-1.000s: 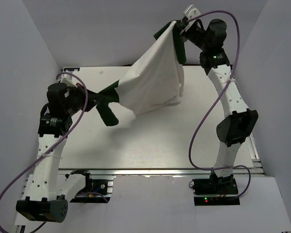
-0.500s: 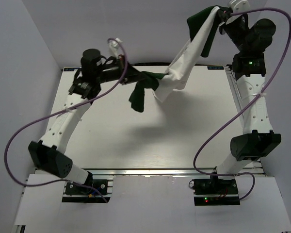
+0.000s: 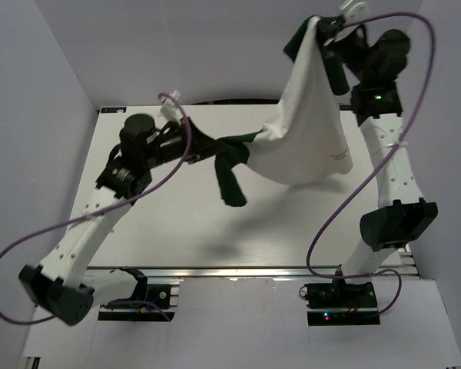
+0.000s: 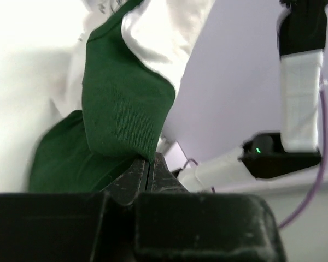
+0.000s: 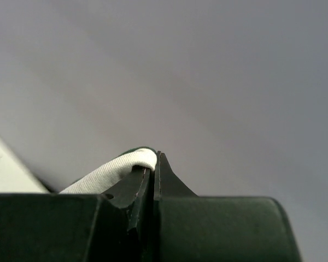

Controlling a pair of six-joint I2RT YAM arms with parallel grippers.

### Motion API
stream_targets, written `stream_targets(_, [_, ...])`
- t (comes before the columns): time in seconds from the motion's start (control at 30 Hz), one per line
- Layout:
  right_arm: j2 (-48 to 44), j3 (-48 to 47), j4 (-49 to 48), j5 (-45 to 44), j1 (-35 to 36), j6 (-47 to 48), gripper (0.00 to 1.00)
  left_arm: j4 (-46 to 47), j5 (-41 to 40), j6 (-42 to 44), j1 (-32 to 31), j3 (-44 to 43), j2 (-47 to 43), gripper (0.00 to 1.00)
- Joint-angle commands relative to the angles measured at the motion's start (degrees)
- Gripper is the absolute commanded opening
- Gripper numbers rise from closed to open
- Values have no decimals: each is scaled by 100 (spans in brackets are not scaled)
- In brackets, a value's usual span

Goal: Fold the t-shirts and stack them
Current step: Flatten the tshirt out

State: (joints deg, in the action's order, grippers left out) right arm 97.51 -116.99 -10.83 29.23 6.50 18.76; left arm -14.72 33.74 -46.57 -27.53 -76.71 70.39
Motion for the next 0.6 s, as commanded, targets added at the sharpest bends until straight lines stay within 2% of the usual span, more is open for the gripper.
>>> stream_targets(0.0, [311,623,54,223,816,443,0,-1014,-1683,-341,116,830,-902,0])
stream_targets(0.07, [539,1131,63,267,1256,575,0,-1286,-2377,-789,169,1601,-1428,0])
stream_targets(0.27, [1522,1846,-6,285,1994,812,0,-1954,-3038,-1696,178,2957,-1880,0])
stream_targets(0.43, [2743,1399,-51,276,2425,734,0,-2350,-3828,-2400,178,3618,-1898,0])
stream_targets(0.57, [3247,863,-16,205,2610,760,0,-3096,-4531,-2567,186,3391,-1783,0])
